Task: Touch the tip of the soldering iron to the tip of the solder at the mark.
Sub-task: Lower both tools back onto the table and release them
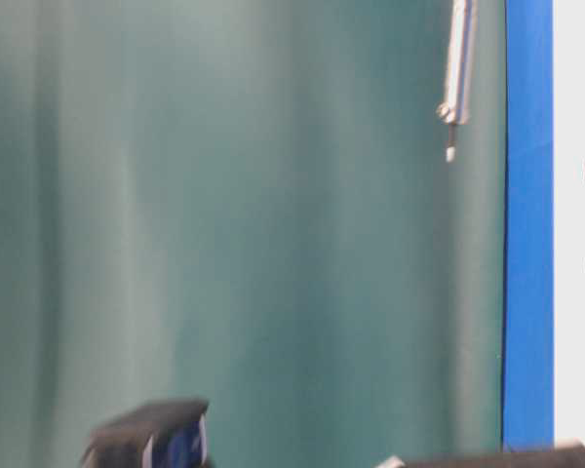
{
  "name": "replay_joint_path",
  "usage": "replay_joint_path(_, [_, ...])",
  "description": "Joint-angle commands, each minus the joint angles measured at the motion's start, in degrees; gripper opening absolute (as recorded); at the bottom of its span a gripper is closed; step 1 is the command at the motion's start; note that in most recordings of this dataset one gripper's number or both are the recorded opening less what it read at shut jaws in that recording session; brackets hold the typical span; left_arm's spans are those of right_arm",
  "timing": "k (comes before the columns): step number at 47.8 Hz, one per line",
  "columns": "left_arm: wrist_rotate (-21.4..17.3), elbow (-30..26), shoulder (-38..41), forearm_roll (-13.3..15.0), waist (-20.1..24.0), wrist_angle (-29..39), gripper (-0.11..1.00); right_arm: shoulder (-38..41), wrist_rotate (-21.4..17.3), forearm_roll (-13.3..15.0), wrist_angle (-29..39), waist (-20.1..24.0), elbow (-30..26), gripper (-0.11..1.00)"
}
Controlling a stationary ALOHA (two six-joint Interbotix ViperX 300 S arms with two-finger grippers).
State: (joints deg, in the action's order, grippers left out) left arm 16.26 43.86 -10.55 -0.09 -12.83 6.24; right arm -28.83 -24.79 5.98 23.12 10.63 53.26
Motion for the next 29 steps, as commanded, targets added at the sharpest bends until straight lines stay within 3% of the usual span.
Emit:
replay_joint_path(1, [0.26,0.26,-0.70,-0.09,-4.31,-3.43,0.01,1.32,-1.32,0.09,-2.55,3.78,-0.79,0.07])
replay_joint_path(12, [0.26,3.52,3.69,-0.09,-10.55,-12.48,0.01,10.37,-2.72,0.00,-11.87,10.02,-0.35,0.07])
replay_joint_path(29, [-0.88,5.80,12.92,-0.09,-11.78,-23.55,0.01,23.99,-2.72,-0.09,-23.47,13.10,-0.70,0.07])
